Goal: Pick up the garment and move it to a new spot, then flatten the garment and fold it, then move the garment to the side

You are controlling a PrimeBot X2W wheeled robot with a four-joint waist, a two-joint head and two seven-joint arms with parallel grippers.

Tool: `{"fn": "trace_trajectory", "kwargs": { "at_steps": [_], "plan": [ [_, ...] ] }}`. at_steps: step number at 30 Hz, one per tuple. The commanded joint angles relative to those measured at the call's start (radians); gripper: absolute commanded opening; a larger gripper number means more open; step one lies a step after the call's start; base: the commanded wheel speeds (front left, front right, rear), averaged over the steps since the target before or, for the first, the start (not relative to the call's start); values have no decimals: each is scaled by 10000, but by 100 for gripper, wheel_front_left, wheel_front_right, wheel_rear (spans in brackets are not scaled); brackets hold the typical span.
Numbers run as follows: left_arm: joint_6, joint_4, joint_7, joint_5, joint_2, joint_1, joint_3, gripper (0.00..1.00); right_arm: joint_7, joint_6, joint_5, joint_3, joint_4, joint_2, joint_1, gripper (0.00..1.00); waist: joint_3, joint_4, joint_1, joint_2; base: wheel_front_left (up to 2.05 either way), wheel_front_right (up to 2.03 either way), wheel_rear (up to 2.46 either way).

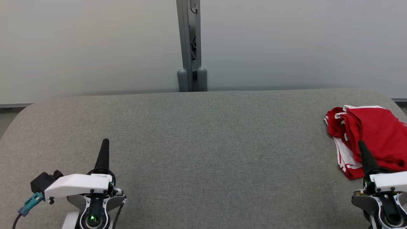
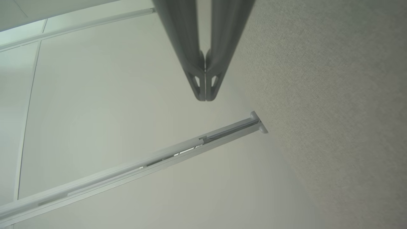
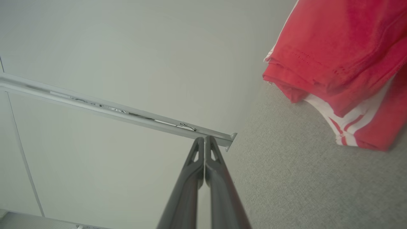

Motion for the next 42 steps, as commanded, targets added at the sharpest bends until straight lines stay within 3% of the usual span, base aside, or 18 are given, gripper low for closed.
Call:
{"fn": "trace_trajectory", "kwargs": {
  "at_steps": [1, 42],
  "plan": [
    [-73, -7, 56, -254, 59, -330, 60, 0, 115, 1, 233, -66, -19, -99, -244, 0, 19, 1, 0, 0, 0, 0, 0],
    [-469, 506, 565, -3022, 72, -1381, 255, 0, 1014, 0, 3019, -607, 504, -183, -1206, 0, 565, 18, 0, 0, 0, 0, 0]
  ]
}}
